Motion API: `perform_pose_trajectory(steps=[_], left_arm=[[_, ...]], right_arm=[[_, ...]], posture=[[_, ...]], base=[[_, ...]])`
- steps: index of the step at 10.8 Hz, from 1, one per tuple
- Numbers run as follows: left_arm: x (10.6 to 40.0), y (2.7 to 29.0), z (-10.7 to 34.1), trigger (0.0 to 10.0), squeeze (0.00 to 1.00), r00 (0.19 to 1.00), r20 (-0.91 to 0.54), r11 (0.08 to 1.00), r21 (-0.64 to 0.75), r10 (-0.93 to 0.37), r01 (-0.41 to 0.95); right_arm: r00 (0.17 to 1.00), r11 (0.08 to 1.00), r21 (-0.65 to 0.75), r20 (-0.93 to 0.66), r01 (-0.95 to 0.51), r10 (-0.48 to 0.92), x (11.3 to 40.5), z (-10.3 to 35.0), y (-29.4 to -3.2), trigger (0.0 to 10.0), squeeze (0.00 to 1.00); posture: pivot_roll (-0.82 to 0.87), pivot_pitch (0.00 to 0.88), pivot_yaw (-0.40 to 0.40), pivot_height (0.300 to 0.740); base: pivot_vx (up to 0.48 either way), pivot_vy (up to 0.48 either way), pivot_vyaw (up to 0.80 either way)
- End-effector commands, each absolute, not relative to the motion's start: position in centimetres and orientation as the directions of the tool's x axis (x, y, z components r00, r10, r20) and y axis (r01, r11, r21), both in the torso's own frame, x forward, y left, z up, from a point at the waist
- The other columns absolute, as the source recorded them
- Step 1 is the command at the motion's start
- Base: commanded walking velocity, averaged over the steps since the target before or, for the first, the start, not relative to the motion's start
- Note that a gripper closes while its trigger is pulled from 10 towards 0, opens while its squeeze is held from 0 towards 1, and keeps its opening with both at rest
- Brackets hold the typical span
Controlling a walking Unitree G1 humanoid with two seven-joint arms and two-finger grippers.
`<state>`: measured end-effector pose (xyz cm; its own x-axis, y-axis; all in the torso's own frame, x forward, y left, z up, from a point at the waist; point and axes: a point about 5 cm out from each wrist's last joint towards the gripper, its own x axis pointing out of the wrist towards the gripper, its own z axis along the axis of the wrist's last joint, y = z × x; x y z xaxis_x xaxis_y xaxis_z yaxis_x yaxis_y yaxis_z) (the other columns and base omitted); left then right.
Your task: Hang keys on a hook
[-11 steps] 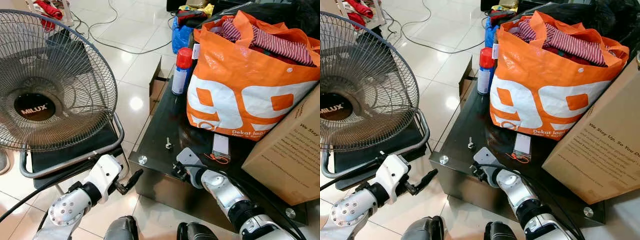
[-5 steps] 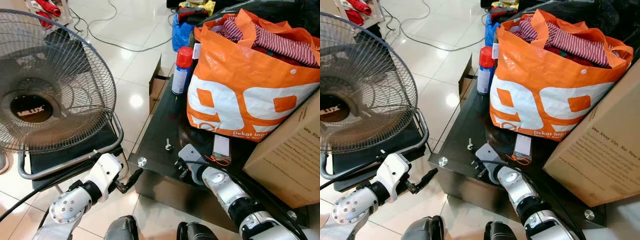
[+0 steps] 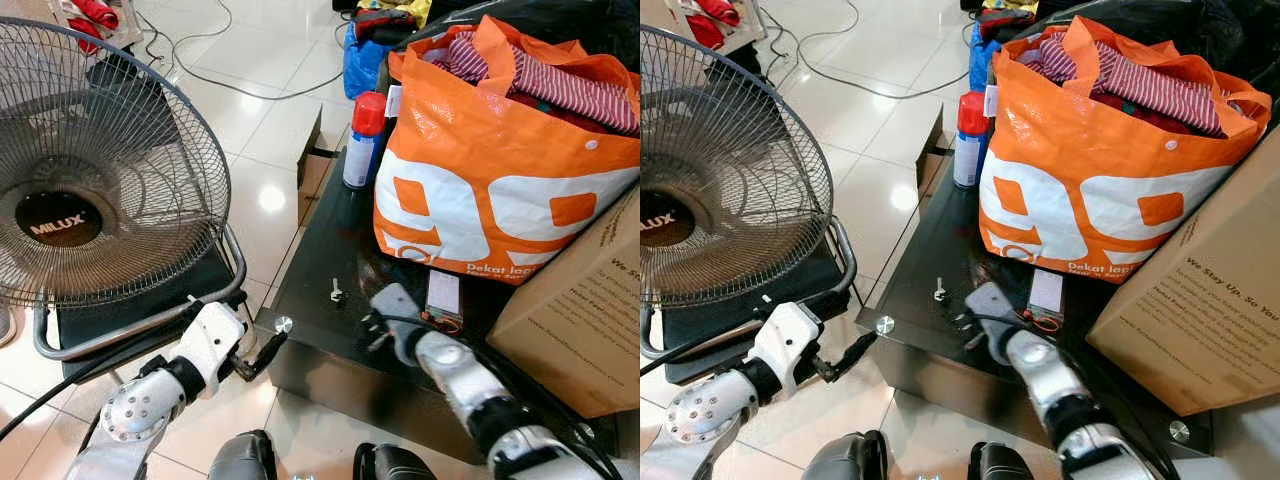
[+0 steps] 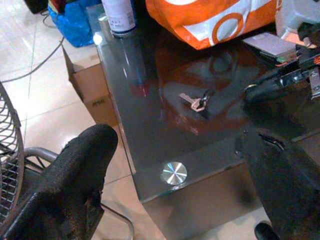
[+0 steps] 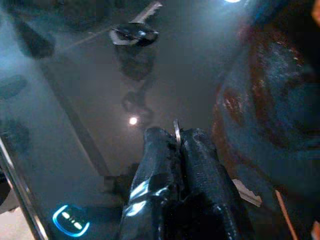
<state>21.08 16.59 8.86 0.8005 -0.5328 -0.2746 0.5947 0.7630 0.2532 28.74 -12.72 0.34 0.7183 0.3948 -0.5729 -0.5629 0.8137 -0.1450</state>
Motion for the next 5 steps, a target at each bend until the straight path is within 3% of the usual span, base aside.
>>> perform_pose_trajectory(steps=[1, 5], left_arm=[[21.1, 16.4, 8.5, 10.0, 0.00, 0.794, -0.289, 0.755, 0.258, -0.536, 0.603], [22.1, 15.4, 9.6, 10.0, 0.00, 0.835, -0.192, 0.808, 0.213, -0.516, 0.549]], right_arm=[[0.725, 0.830, -0.120, -0.565, -0.544, 0.394, 28.7, 0.5, -13.1, 0.0, 0.00], [0.797, 0.898, 0.237, -0.414, -0.371, 0.439, 27.9, 5.0, -15.6, 0.0, 0.00]], posture=[[0.03, 0.115, -0.022, 0.740], [0.01, 0.013, -0.049, 0.740]], base=[[0.000, 0.000, 0.00], [0.000, 0.000, 0.00]])
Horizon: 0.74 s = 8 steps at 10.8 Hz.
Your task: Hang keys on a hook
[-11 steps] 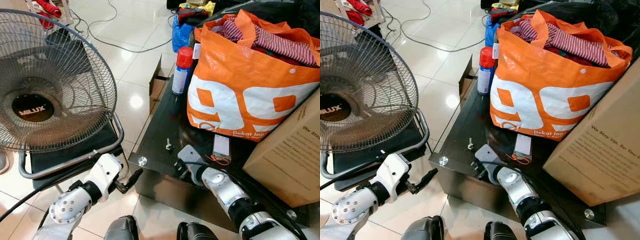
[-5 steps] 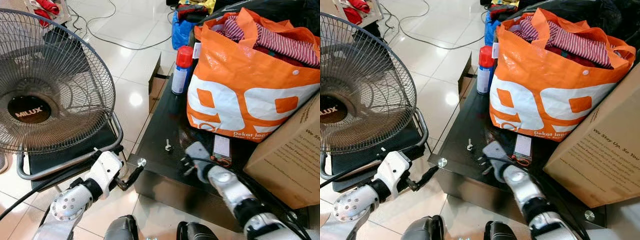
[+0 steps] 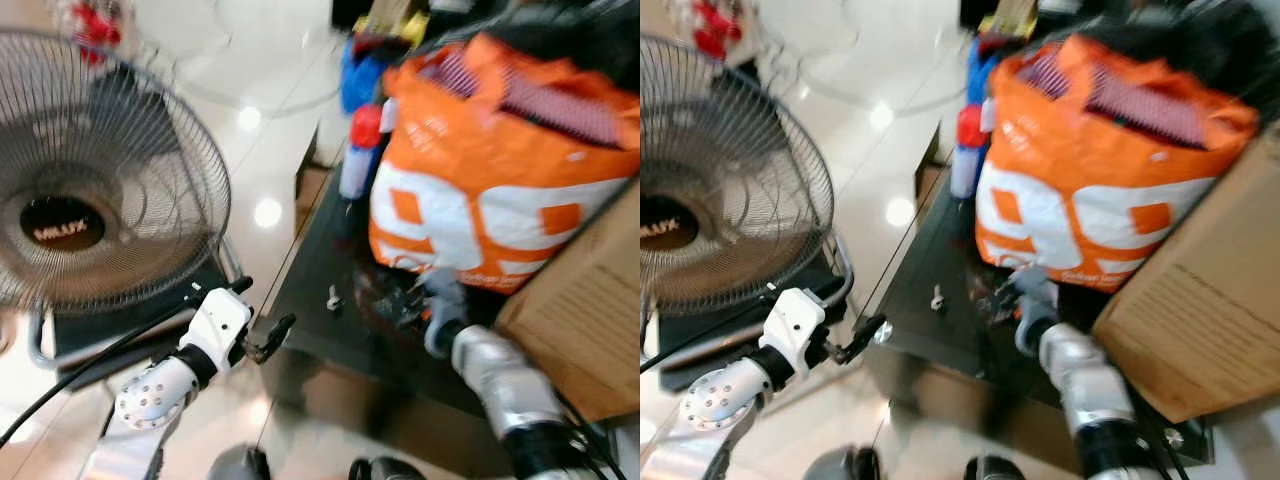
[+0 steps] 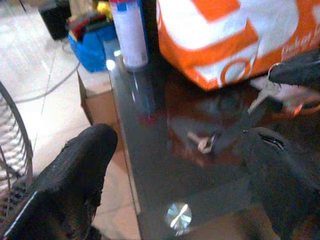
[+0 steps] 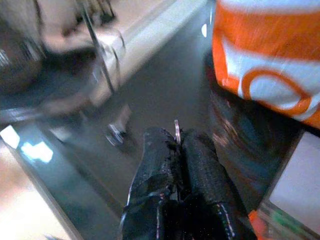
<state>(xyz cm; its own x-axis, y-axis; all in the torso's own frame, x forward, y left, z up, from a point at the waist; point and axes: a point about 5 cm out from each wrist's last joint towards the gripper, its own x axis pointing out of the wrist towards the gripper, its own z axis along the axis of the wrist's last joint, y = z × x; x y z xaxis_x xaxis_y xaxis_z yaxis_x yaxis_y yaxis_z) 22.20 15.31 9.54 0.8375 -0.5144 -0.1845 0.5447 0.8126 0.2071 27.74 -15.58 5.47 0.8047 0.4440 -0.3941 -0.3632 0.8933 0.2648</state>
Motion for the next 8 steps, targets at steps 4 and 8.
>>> perform_pose_trajectory(steps=[4, 8], left_arm=[[22.4, 14.9, 11.0, 10.0, 0.00, 0.871, -0.109, 0.860, 0.142, -0.478, 0.490], [23.4, 14.9, 11.9, 10.0, 0.00, 0.908, -0.075, 0.898, 0.133, -0.413, 0.419]], right_arm=[[0.855, 0.821, 0.513, -0.281, -0.250, 0.436, 26.2, 10.5, -15.9, 0.0, 0.00], [0.944, 0.899, 0.372, -0.137, -0.231, 0.299, 26.2, 14.9, -16.4, 0.0, 0.00]], posture=[[0.01, 0.000, -0.065, 0.740], [0.00, 0.000, -0.060, 0.740]], base=[[0.000, 0.000, 0.00], [0.000, 0.000, 0.00]])
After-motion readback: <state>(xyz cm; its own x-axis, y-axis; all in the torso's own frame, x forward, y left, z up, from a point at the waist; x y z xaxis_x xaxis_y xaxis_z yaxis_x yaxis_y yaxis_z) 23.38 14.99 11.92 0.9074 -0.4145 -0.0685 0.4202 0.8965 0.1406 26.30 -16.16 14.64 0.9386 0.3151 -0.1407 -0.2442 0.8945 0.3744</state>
